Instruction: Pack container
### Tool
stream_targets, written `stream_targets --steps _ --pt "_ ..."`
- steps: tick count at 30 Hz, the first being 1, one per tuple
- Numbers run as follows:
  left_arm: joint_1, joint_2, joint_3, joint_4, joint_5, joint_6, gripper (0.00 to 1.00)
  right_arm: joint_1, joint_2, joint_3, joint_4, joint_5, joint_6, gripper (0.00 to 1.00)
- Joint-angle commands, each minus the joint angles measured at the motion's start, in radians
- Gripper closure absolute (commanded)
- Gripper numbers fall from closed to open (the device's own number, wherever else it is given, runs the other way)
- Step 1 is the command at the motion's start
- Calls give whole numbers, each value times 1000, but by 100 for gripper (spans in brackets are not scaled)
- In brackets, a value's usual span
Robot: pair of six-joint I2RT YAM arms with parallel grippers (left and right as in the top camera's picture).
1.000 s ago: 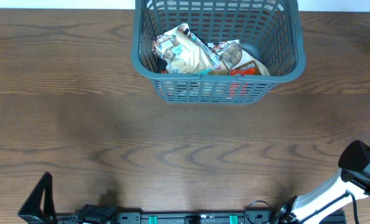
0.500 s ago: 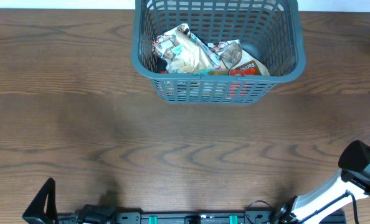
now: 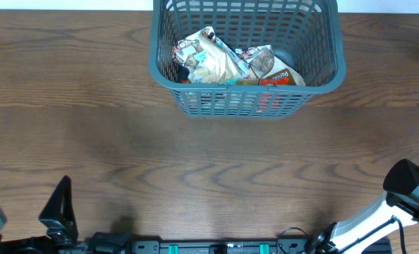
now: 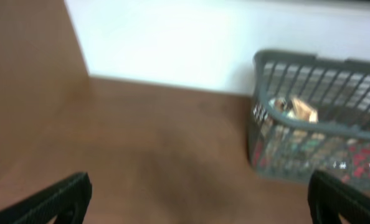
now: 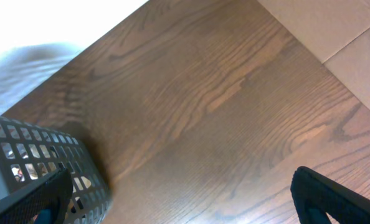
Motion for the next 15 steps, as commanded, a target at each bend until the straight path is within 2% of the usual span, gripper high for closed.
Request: stream_targets --steps 1,4,15 --pt "35 -131 -146 127 134 212 1 -3 1 -6 -2 -5 14 1" --pt "68 -214 -284 235 186 272 1 -3 1 -6 -2 -5 14 1" --pt "177 -303 -582 387 295 272 1 -3 1 -6 -2 -5 14 1"
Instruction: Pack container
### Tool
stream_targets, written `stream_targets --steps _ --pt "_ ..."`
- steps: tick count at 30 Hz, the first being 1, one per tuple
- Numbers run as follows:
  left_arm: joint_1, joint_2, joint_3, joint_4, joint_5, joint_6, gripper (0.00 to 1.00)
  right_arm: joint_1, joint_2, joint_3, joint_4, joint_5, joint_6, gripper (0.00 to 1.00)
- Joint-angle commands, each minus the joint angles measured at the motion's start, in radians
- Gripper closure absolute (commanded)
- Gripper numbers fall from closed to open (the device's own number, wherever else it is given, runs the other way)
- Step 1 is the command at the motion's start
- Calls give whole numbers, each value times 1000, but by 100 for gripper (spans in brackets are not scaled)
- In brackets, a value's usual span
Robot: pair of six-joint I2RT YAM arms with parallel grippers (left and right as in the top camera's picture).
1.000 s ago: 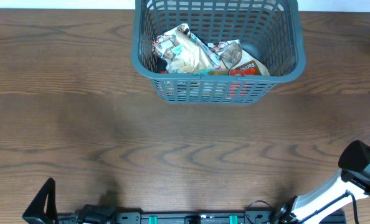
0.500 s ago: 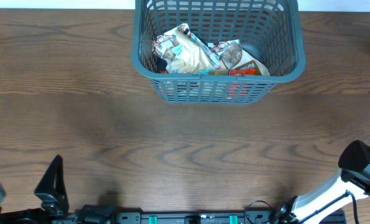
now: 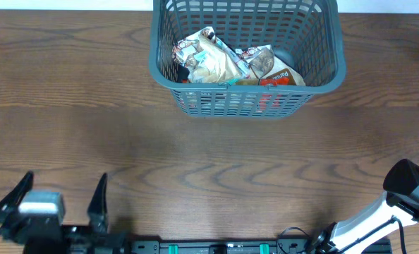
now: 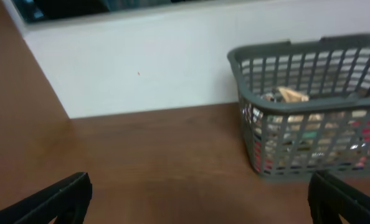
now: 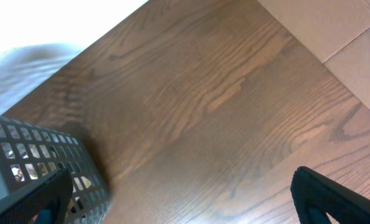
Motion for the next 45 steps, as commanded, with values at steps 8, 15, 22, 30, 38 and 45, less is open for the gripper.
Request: stream_targets --steps 8,15,22,30,38,45 --pt "44 -142 -296 215 103 50 1 -3 1 -6 -2 -4 14 1" --pt "44 -248 -465 335 138 57 1 -3 1 -6 -2 -4 14 1" --pt "44 -315 -609 433 167 102 1 -3 1 -6 -2 -4 14 1" --pt "44 -352 -734 486 171 101 1 -3 1 -6 -2 -4 14 1" --pt "43 -352 -832 590 179 101 1 -3 1 -6 -2 -4 14 1" --pt "43 -352 -923 737 178 73 1 -3 1 -6 -2 -4 14 1"
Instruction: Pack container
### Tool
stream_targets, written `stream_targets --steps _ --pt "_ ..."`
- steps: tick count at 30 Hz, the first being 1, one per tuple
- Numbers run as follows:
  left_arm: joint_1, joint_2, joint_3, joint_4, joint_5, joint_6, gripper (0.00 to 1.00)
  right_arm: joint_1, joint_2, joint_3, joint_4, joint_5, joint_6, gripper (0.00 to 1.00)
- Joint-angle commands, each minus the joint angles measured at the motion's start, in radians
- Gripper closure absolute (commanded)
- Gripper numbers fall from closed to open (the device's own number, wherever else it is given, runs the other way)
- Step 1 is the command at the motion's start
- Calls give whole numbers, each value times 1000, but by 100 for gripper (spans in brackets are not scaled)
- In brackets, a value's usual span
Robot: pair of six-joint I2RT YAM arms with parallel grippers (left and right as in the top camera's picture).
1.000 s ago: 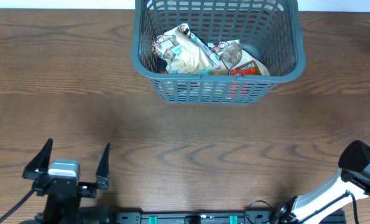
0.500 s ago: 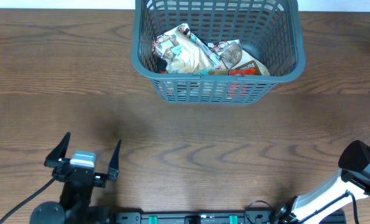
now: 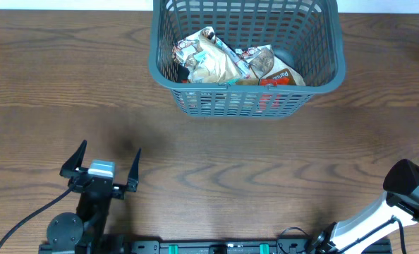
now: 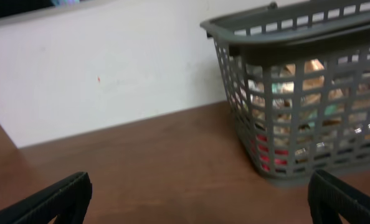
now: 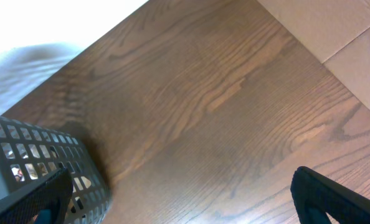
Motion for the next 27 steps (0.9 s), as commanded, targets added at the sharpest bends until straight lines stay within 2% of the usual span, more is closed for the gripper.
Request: stream_targets --steps 1,7,11,20,25,27 --pt "4 -8 -48 79 16 -18 1 -3 1 -5 -2 -4 14 1" --pt "4 -8 -128 224 -15 -142 1 -3 1 -5 -2 -4 14 1" --pt "5 -8 -153 227 -52 -230 1 -3 1 -5 -2 -4 14 1" --pt "5 -8 -204 227 -79 -274 1 -3 1 -5 -2 -4 14 1" --pt "5 -8 -237 229 -142 -362 1 -3 1 -5 -2 -4 14 1" --pt "4 -8 -244 229 -145 -363 1 -3 1 -5 -2 -4 14 1"
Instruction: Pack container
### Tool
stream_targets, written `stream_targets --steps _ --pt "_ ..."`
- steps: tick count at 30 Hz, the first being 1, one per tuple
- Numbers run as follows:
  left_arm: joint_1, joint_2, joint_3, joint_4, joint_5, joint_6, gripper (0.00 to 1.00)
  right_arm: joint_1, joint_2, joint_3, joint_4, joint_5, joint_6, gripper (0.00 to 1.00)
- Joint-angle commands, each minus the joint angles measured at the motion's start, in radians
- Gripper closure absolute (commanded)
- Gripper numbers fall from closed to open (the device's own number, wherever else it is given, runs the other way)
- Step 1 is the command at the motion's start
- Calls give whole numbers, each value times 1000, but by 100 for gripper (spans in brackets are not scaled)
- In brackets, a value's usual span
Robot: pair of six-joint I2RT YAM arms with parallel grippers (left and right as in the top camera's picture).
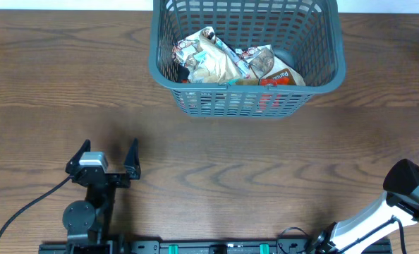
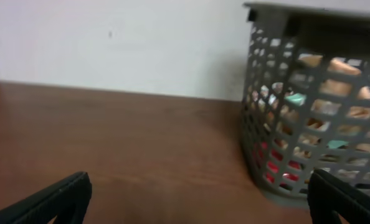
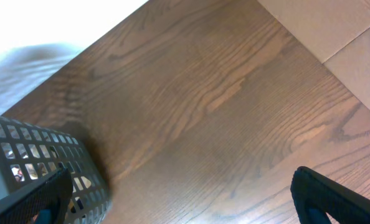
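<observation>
A grey slatted basket [image 1: 246, 85] stands at the far middle of the wooden table, holding several snack packets [image 1: 231, 62]. My left gripper [image 1: 104, 156] sits low near the front left, open and empty, pointing toward the basket [image 2: 309, 124], which fills the right of its wrist view. My right arm [image 1: 407, 187] rests at the front right corner; its gripper [image 3: 182, 199] is open with nothing between the fingers, looking down at bare table and the basket's corner [image 3: 35, 162].
A white wall [image 2: 123, 43] rises behind the table's far edge. A paler floor or board [image 3: 334, 31] lies past the table's right edge. A black cable [image 1: 19, 212] trails from the left arm toward the front edge.
My left gripper has turned slightly and shifted a little toward the front left; its wrist view now sits lower and closer to the basket's side. The right arm and basket are unchanged.
My left gripper was folded at the front left corner, mostly out of the overhead view. It then stood at the front edge, later out over the table left of centre, and now holds there open. The right arm and basket kept still throughout.
</observation>
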Motion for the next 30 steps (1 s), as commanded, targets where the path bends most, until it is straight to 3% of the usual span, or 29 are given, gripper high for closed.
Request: stream_targets --steps 1,15,30 --pt "5 -8 -11 7 -38 -46 1 -3 1 -5 -2 -5 14 1" --pt "4 -8 -85 -7 -47 -97 1 -3 1 -5 -2 -5 14 1" --pt "4 -8 -85 -11 -78 -7 1 -3 1 -5 -2 -5 14 1"
